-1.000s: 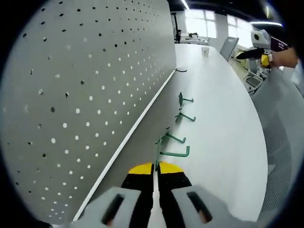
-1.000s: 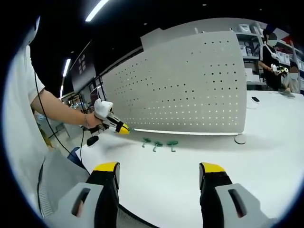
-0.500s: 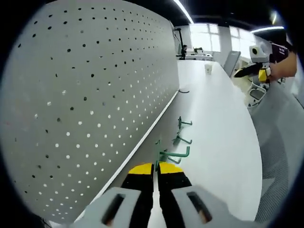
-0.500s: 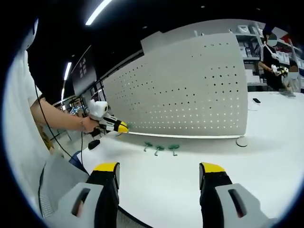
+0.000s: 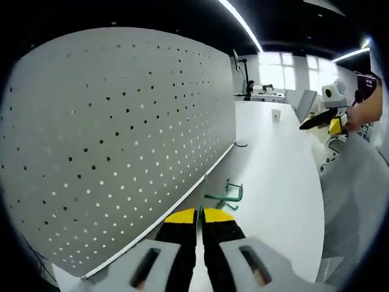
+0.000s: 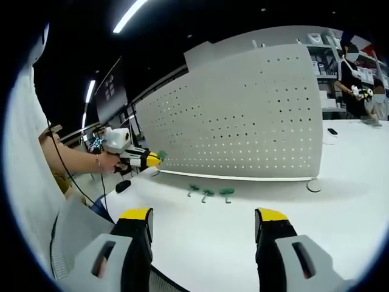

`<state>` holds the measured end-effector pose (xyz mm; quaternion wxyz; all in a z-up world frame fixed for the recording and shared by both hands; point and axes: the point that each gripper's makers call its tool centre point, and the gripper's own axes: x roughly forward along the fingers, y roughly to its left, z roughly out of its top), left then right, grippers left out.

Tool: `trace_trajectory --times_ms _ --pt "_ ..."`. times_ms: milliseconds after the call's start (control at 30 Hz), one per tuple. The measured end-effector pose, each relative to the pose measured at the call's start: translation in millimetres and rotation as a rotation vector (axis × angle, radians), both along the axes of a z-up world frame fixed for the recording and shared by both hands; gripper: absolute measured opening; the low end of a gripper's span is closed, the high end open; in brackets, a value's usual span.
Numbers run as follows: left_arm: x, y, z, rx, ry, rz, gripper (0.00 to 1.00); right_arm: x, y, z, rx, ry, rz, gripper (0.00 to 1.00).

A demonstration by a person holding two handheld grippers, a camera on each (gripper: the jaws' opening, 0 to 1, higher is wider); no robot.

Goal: Insert the hook assembly into the mounting plate slot until the hook locks in place.

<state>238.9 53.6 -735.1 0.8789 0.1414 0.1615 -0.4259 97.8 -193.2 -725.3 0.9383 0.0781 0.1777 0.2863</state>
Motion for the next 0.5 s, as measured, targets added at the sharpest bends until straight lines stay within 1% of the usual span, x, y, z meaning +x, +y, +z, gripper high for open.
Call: trace_trajectory --times_ms 100,233,333,433,500 --pt "-9.4 -6 7.8 -0.010 -0.030 -0.010 0.01 0 3 0.4 0.000 0.000 0.007 0.65" --pt "-18.4 -14 16.8 -0.028 -0.056 -0.022 0.01 -1 6 -0.3 -0.006 0.001 0.020 0.65" --pt "-21.4 -16 27.5 -0.073 -0.069 -0.002 0.01 0 6 -0.4 -0.005 -0.001 0.021 0.65" --pt "-24.9 -18 38.7 -0.104 -0.087 0.007 0.01 0 6 0.1 -0.003 -0.002 0.021 0.65" --pt "-26.7 -18 44.7 -0.112 -0.103 0.010 0.01 0 7 1.4 0.004 -0.007 0.024 0.65"
